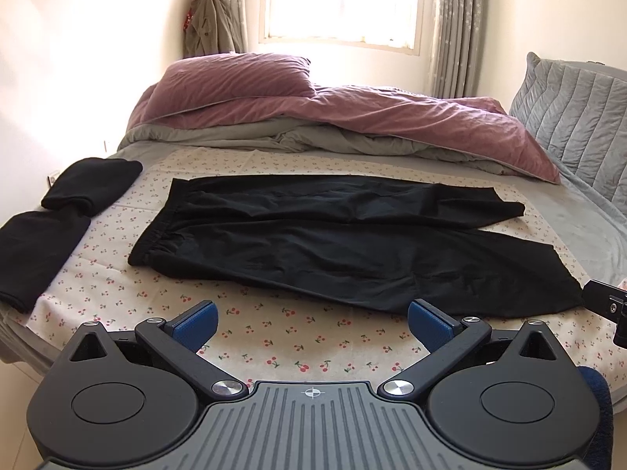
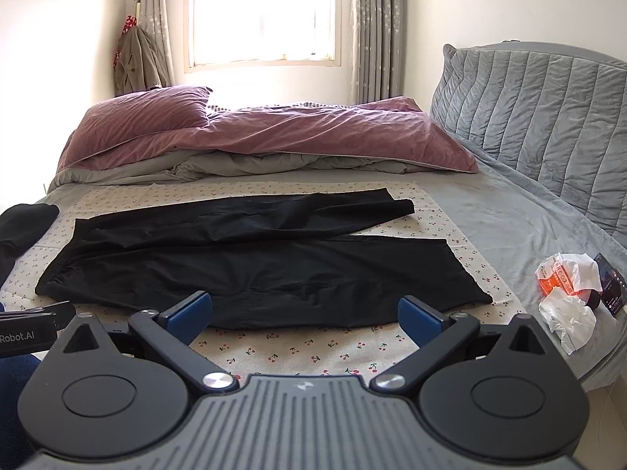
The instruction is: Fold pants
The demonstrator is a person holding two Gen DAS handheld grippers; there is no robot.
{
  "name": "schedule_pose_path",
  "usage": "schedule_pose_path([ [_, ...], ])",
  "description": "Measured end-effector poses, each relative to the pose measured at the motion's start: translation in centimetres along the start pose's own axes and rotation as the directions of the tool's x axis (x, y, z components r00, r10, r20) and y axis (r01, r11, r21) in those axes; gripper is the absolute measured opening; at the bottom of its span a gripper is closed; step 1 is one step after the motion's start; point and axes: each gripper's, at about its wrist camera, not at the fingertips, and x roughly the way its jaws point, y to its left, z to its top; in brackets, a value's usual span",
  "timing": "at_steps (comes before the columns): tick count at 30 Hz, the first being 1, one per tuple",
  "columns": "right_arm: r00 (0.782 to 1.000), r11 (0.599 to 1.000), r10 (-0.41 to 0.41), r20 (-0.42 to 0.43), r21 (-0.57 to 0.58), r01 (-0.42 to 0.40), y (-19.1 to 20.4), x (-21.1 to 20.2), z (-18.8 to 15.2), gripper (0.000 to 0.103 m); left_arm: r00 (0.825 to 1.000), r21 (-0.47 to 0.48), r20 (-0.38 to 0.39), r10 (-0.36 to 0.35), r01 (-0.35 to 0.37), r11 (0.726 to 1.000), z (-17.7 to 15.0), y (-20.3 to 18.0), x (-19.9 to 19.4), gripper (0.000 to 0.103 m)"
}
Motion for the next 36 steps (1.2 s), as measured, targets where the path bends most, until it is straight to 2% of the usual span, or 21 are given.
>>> schedule_pose_path([
  [23,1.0,1.0,-0.026,-0.008,-0.007,0.026,-0.6,0.7,-0.7,0.088,1.0,-0.022,-0.015,-0.003,0.003,1.0,-0.1,0.6,1.0,0.103],
  [36,0.998,0.999,-0.046,-0.03,0.007,0.046,-1.0,3.0,-1.5,0.088,0.998,-0.018,-0.065,-0.006,0.005,1.0,0.3,1.0,4.1,0.103],
])
